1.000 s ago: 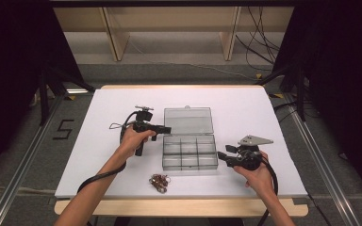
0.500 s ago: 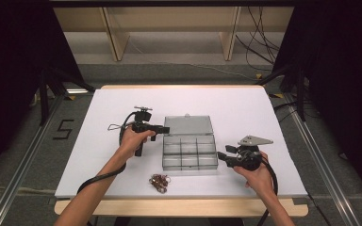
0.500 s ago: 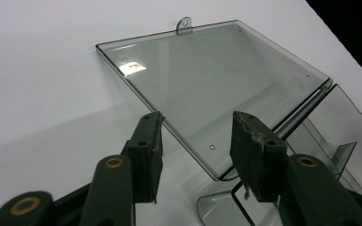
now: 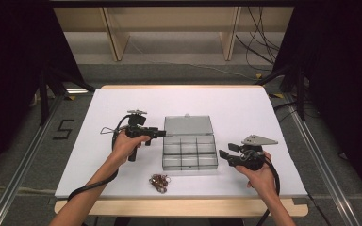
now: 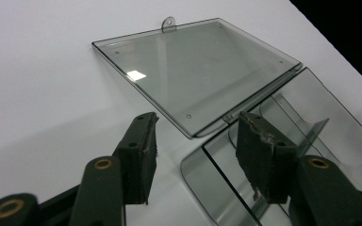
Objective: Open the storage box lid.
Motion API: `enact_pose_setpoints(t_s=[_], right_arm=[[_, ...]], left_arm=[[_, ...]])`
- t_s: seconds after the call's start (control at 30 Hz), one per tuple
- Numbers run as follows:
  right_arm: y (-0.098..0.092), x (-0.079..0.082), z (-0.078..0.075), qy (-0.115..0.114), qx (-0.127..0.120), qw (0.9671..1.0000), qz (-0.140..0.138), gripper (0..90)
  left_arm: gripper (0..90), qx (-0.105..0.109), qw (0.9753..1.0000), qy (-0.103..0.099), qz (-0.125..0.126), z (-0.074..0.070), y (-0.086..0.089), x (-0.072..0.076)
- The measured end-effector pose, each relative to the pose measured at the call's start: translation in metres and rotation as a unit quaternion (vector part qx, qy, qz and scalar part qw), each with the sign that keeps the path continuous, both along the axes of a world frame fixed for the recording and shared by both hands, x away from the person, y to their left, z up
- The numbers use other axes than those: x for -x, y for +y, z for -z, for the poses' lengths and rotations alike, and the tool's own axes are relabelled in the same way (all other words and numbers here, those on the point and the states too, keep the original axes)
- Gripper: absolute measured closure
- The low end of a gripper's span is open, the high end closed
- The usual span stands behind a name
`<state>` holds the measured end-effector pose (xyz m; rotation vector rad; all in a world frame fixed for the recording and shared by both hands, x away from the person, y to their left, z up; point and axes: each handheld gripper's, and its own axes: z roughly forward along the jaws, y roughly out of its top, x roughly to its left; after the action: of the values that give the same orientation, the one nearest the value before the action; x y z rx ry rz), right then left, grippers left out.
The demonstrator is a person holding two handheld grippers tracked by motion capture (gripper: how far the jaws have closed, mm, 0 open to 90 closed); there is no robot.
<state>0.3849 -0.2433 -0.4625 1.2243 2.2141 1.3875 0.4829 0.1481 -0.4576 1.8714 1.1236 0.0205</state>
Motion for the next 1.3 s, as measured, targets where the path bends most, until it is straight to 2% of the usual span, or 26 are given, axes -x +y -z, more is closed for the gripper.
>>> enact_pose_setpoints(t_s=[0.03, 0.07, 0.1, 0.13, 0.17, 0.23, 0.27, 0.3, 0.33, 0.37, 0.43, 0.47, 0.53, 0.57, 0.67, 0.73, 0.8, 0.87, 0.93, 1.0, 1.03, 1.1, 1.13, 1.2, 1.23, 1.3], right_arm=[[-0.001, 0.002, -0.001, 0.004, 0.002, 1.0, 0.005, 46.9], [-0.003, 0.001, -0.001, -0.006, 0.007, 1.0, 0.003, 46.6], [-0.002, 0.004, -0.001, 0.008, -0.005, 0.9999, 0.009, 46.3], [-0.005, 0.003, -0.001, -0.006, 0.006, 0.9999, 0.005, 46.2], [-0.006, 0.004, 0.0, -0.006, 0.0, 1.0, 0.003, 46.1], [-0.007, 0.005, 0.001, -0.009, -0.003, 0.9999, 0.004, 45.9], [-0.008, 0.006, 0.001, -0.014, 0.001, 0.9999, 0.005, 45.8], [-0.008, 0.006, 0.001, -0.012, 0.001, 0.9999, 0.004, 45.7], [-0.007, 0.009, 0.0, 0.002, -0.004, 0.9999, 0.011, 45.6], [-0.009, 0.007, 0.001, -0.015, 0.003, 0.9999, 0.007, 45.4], [-0.008, 0.009, 0.0, -0.012, 0.0, 0.9999, 0.007, 45.2], [-0.006, 0.011, 0.001, -0.003, -0.011, 0.9999, 0.01, 45.1], [-0.007, 0.01, 0.001, -0.02, 0.005, 0.9998, 0.005, 44.8], [-0.007, 0.011, 0.0, -0.014, 0.002, 0.9999, 0.002, 44.5], [-0.007, 0.013, 0.0, -0.002, -0.003, 1.0, 0.002, 44.1], [-0.007, 0.015, -0.001, -0.007, -0.005, 0.9999, 0.007, 43.9], [-0.006, 0.017, -0.001, 0.004, -0.017, 0.9998, 0.009, 43.6], [-0.009, 0.016, 0.0, -0.018, 0.0, 0.9998, 0.006, 43.5], [-0.007, 0.019, -0.001, 0.006, -0.011, 0.9999, 0.008, 43.3], [-0.01, 0.018, 0.0, -0.012, 0.0, 0.9999, 0.006, 43.3], [-0.009, 0.021, -0.001, 0.003, -0.006, 0.9999, 0.009, 43.2], [-0.01, 0.021, 0.0, -0.007, -0.006, 0.9999, 0.01, 43.1], [-0.009, 0.023, 0.0, 0.006, -0.01, 0.9999, 0.011, 43.0], [-0.01, 0.023, 0.001, 0.002, -0.007, 0.9999, 0.008, 42.9], [-0.01, 0.023, 0.002, -0.011, -0.006, 0.9999, 0.008, 42.9], [-0.009, 0.024, 0.002, -0.005, -0.016, 0.9998, 0.011, 42.8]], left_arm=[[47.0, -0.001, 1.0, -0.001, 0.001, -0.001, 0.001, 0.003], [46.7, -0.001, 1.0, -0.004, 0.003, -0.003, 0.002, 0.007], [46.3, -0.003, 1.0, -0.006, 0.007, -0.004, 0.003, 0.009], [45.7, -0.002, 0.9996, -0.016, 0.023, -0.004, 0.004, 0.011], [45.0, -0.004, 0.9995, -0.02, 0.024, -0.004, 0.004, 0.013], [44.0, -0.014, 0.9996, -0.011, 0.023, -0.006, 0.004, 0.022], [43.5, -0.018, 0.9993, -0.014, 0.03, -0.007, 0.005, 0.027], [43.1, -0.016, 0.9993, -0.014, 0.03, -0.007, 0.005, 0.029], [42.6, -0.02, 0.9991, -0.015, 0.033, -0.008, 0.006, 0.033], [41.5, -0.022, 0.999, -0.014, 0.035, -0.008, 0.006, 0.037], [40.0, -0.025, 0.9987, -0.016, 0.042, -0.008, 0.007, 0.044], [39.6, -0.029, 0.9985, -0.018, 0.044, -0.008, 0.008, 0.047], [38.5, -0.031, 0.9983, -0.021, 0.045, -0.008, 0.008, 0.052], [38.4, -0.033, 0.998, -0.021, 0.049, -0.008, 0.008, 0.055], [36.7, -0.041, 0.9974, -0.025, 0.055, -0.008, 0.008, 0.062], [36.1, -0.04, 0.9971, -0.026, 0.059, -0.008, 0.008, 0.067], [35.7, -0.044, 0.9966, -0.029, 0.063, -0.007, 0.008, 0.071], [35.4, -0.04, 0.9966, -0.026, 0.067, -0.005, 0.009, 0.074], [35.0, -0.043, 0.9964, -0.023, 0.069, -0.003, 0.009, 0.077], [34.7, -0.049, 0.9956, -0.025, 0.075, -0.001, 0.009, 0.081], [34.4, -0.05, 0.9956, -0.024, 0.075, 0.0, 0.009, 0.083], [33.8, -0.054, 0.9952, -0.023, 0.078, 0.002, 0.009, 0.087], [33.3, -0.057, 0.9949, -0.023, 0.08, 0.002, 0.009, 0.088], [32.8, -0.066, 0.9941, -0.029, 0.081, 0.003, 0.009, 0.092], [32.7, -0.067, 0.9941, -0.03, 0.08, 0.003, 0.009, 0.095], [32.2, -0.074, 0.9935, -0.036, 0.079, 0.003, 0.011, 0.098]])
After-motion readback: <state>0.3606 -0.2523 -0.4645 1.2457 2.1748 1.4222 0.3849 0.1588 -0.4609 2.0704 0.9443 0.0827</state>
